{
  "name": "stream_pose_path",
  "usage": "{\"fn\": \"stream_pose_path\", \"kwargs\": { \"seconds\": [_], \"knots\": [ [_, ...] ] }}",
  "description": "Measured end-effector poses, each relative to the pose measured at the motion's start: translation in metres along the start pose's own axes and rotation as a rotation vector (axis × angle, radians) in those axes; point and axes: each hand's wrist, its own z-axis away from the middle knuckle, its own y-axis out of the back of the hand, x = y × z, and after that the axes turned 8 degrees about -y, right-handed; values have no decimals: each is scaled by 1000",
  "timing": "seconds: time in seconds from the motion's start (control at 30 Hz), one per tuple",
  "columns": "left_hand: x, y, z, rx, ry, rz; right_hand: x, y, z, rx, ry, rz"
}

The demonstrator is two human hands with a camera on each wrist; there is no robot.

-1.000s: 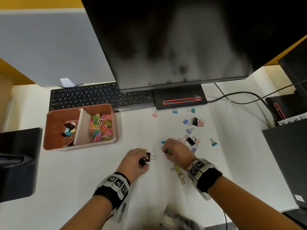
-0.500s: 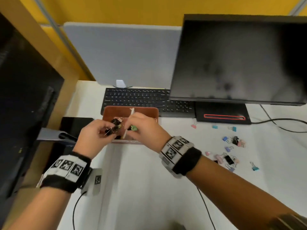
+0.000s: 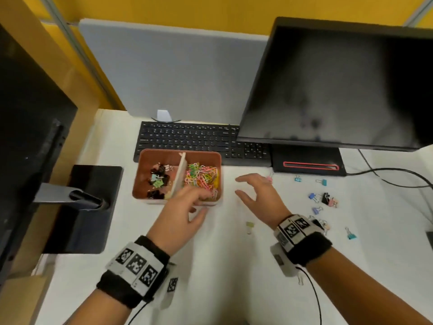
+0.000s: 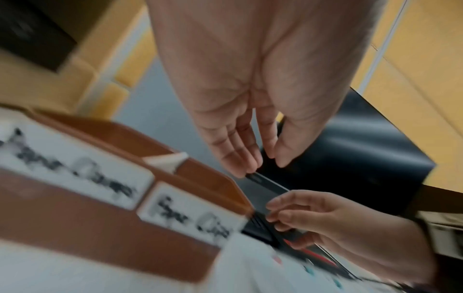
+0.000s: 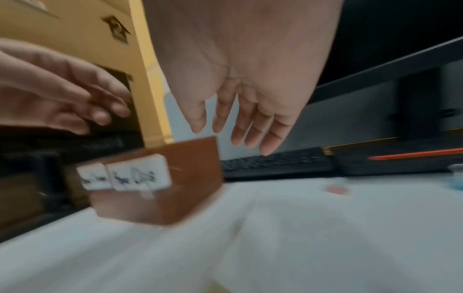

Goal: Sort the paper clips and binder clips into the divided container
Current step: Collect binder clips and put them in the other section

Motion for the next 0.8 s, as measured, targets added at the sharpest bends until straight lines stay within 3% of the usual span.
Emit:
{"fn": "stream_pose_path", "kwargs": {
  "seconds": [0.13,0.27,0.5,0.57,0.7,0.8],
  "knots": [
    [5,-76,-18,-219,-7,9,63,22,-5,-43,-139,128],
    [-12,-136,-30,-422,98,-116,78,21,-32,-210,-230,270],
    [-16,-170,-33,-352,81,-181,98,16,-19,-239,-145,360],
    [-17,-171,-35,-358,82,-184,110,18,-8,-203,-94,339],
    [-14,-167,-40,-380,151,-205,127,31,10,-167,-131,263],
    [-11,-164,-47,-395,147,-143,139,50,19,-43,-163,228]
  ]
}}
